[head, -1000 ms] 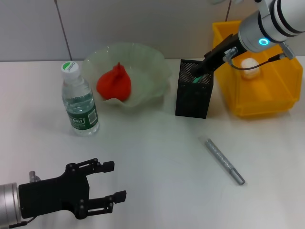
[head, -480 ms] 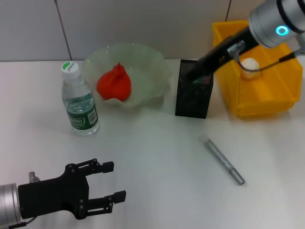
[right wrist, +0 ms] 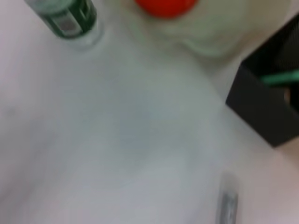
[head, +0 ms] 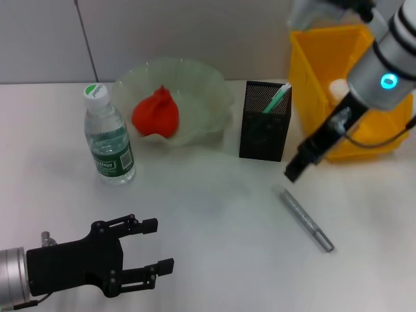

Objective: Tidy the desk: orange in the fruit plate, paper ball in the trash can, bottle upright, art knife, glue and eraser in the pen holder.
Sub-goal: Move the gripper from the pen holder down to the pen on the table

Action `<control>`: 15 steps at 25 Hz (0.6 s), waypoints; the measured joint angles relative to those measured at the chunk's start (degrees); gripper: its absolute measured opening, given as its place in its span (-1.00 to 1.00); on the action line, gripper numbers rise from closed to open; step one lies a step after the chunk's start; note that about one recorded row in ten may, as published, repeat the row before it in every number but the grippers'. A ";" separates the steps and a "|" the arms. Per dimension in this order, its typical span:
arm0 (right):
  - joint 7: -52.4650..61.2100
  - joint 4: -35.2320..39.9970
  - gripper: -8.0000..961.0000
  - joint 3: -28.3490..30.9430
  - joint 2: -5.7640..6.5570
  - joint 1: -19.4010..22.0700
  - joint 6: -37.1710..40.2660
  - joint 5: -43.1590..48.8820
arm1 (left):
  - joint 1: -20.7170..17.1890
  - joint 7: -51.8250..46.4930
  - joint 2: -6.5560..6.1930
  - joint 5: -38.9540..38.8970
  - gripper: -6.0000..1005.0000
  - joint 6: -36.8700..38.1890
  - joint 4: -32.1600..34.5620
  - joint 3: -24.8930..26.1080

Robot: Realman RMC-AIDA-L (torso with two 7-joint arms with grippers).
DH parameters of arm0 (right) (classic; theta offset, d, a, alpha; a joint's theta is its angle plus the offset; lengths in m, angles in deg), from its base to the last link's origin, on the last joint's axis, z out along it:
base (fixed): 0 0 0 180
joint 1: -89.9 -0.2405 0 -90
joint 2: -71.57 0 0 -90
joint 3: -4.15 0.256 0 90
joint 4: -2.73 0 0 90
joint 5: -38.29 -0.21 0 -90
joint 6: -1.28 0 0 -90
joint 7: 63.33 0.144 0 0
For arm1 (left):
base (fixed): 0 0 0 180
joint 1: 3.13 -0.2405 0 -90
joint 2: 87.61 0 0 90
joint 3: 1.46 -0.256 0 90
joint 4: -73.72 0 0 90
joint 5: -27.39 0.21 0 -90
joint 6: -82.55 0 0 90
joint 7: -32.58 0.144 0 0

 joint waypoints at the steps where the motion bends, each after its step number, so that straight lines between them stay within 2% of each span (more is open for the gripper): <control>1: 0.43 -1.34 0.26 -0.81 -0.03 -0.09 -0.30 0.22 | 0.01 0.00 0.00 0.00 0.57 0.04 0.01 0.00; 12: 7.77 -6.17 0.25 -14.63 -0.27 1.19 -7.55 1.13 | 0.26 -0.60 0.00 -0.36 0.57 0.20 0.45 0.00; 15: 8.40 -9.21 0.25 -15.80 -0.31 0.74 -9.60 1.10 | 0.30 -0.77 0.00 -0.40 0.57 0.12 0.45 0.00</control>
